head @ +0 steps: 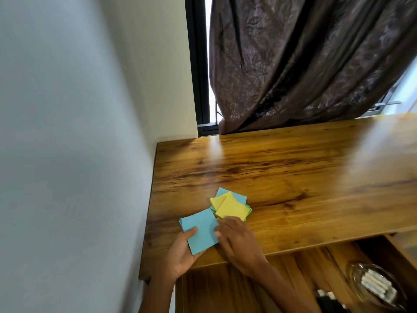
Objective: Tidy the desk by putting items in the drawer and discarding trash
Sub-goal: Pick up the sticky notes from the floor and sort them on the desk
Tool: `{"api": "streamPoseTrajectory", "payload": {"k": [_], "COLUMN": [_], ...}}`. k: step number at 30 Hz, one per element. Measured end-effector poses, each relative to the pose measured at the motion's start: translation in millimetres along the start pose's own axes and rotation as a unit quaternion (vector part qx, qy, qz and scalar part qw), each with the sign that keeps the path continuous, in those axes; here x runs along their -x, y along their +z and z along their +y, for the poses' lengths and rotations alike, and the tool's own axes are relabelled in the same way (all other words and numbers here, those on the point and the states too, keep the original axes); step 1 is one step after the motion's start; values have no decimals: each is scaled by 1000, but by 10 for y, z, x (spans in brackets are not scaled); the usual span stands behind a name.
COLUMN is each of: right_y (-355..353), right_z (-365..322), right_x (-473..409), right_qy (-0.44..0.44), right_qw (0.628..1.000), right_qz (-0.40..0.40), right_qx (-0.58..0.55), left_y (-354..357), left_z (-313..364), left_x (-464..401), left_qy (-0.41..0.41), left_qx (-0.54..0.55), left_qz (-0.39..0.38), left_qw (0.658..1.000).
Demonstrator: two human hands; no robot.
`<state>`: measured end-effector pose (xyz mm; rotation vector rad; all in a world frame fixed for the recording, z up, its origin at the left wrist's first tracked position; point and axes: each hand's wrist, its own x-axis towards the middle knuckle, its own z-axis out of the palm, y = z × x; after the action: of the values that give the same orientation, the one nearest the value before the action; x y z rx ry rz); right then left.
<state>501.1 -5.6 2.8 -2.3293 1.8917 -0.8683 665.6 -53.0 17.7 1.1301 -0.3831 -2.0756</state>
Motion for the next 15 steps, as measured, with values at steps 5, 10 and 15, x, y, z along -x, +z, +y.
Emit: {"api": "streamPoseTrajectory", "payload": {"k": [5,10,15], "right_y": [-102,-126,-155], "right_z": [178,224,298], "right_x": [-222,-264,-305], "right_qy": [161,159,186], "right_qw": [983,974,974], "right_qz": [-92,-156,-128], "right_qx": [3,35,-16], "left_y": [-21,-20,-54], "left_z": [-39,-65,-66], "left_x": [-34,-64,-71], "left_qy": [-10,-10,-5], "left_qx": [93,106,114], "left_qz": [-6,-24,-45], "left_qw": [996,994,992]}}
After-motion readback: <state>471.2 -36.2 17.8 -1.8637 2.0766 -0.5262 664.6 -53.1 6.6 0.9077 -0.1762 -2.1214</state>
